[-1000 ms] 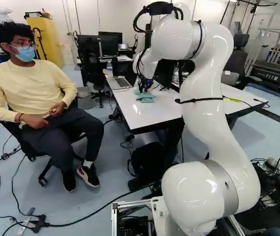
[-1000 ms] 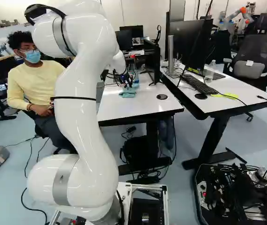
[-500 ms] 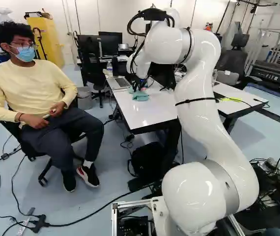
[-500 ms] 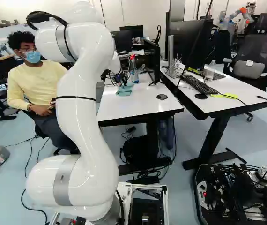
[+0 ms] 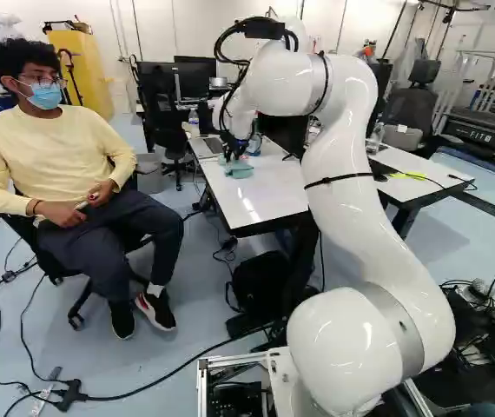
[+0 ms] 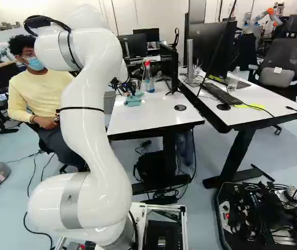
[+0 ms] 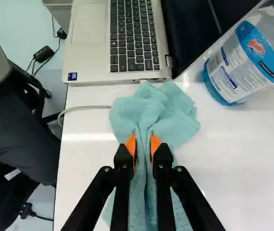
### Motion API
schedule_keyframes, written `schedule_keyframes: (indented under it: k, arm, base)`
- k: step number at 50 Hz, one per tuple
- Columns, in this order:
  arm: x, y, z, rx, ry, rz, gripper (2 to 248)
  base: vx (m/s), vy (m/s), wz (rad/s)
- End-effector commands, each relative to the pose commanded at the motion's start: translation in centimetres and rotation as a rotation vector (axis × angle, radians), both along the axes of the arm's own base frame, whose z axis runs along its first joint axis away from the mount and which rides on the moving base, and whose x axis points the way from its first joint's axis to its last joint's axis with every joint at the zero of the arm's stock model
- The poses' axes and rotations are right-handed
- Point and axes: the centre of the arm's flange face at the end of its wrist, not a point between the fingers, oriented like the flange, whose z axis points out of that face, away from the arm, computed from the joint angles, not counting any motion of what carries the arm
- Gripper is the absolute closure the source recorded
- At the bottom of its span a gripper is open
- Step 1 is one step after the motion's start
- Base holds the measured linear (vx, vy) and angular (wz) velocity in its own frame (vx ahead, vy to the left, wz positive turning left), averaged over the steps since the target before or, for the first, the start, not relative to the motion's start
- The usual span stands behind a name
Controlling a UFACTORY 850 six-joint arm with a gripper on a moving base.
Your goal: Clean the table with the green towel
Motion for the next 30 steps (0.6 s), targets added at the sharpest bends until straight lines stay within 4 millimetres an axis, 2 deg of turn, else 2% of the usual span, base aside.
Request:
schedule_keyframes:
  k: [17, 30]
  arm:
    - [-2.2, 2.4, 0.2, -0.004, 0.019, 0.038, 194]
    - [-4.5, 3.2, 0.4, -0.008, 0.039, 0.055, 194]
  base:
    - [0.0, 0.0, 0.0]
    - [0.0, 0.0, 0.0]
